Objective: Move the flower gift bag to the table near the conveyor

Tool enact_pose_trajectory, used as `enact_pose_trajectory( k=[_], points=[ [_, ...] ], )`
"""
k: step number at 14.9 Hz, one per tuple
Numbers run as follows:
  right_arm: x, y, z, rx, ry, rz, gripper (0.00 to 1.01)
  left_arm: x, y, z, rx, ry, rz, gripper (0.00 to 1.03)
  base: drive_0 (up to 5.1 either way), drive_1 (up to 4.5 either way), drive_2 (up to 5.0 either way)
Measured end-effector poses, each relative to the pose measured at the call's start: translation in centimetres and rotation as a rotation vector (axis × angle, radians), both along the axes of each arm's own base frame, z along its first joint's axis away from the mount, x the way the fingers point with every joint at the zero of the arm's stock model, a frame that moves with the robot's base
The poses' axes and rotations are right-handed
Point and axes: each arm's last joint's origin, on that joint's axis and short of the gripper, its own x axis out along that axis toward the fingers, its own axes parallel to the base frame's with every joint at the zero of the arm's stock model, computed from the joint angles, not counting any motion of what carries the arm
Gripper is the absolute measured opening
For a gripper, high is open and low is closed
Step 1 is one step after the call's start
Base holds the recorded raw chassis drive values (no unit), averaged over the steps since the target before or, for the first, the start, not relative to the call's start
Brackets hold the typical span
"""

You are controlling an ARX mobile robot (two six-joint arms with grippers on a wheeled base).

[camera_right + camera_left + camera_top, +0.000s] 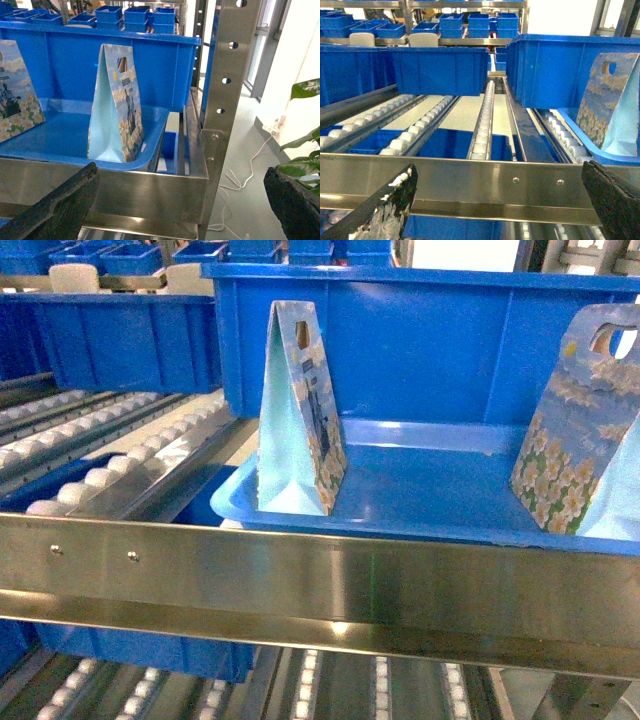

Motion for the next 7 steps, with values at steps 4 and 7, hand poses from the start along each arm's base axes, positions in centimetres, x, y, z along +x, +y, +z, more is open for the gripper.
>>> enact_pose_trajectory(
  k=[4,7],
  points=[
    [0.00,0.00,0.00,0.000,0.000,0.000,0.98,0.00,0.00,0.00,0.000,0.000,0.000,0.98,0.0,0.00,0.0],
    [0.00,0.00,0.00,0.000,0.000,0.000,0.98,0.00,0.00,0.00,0.000,0.000,0.000,0.98,0.0,0.00,0.0]
  ],
)
